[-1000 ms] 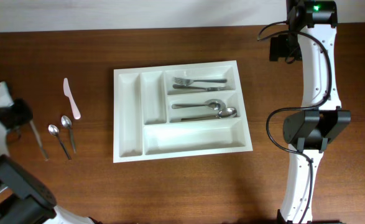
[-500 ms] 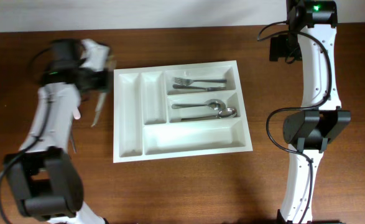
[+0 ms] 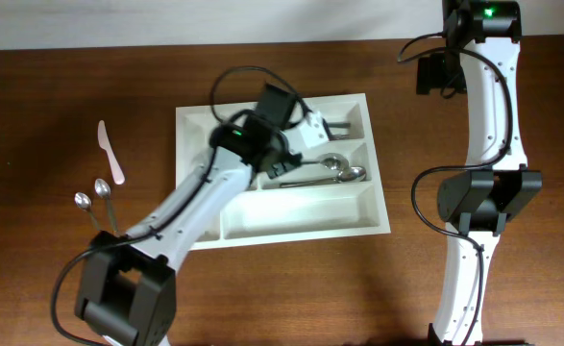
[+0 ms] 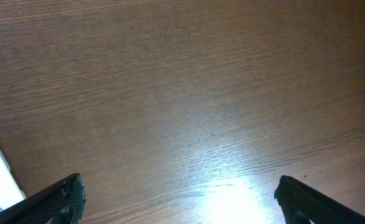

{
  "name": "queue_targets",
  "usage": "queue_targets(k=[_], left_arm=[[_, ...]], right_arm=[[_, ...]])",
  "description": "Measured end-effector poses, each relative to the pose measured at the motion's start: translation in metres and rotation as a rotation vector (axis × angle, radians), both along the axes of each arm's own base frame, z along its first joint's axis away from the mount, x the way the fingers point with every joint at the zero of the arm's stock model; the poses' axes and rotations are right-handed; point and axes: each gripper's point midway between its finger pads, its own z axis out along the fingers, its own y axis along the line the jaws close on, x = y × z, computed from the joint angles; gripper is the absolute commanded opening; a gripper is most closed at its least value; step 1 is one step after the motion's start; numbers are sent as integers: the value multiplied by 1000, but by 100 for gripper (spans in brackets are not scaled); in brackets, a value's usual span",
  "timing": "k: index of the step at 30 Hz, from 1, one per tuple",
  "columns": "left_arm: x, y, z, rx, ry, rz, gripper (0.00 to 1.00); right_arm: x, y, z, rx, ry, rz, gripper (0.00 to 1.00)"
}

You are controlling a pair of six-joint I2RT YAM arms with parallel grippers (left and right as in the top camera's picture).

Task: Pack container
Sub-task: 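Carry the tongs into the tray's bottom compartment and release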

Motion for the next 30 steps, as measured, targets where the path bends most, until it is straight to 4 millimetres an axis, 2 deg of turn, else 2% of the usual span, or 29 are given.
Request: queue_targets(k=[11,21,25,30], left_arm=[[-39,-4,-17,126,89,-79,2],[-69,-42,-21,93,121,-195,2],[-80,-53,-38,111,159,-230,2],[-84,-56,-59,134,205,-242,2]], right_arm=[[0,0,0,0,0,-1,99],[0,0,0,0,0,0,99],[0,0,0,0,0,0,99],[0,0,0,0,0,0,99]])
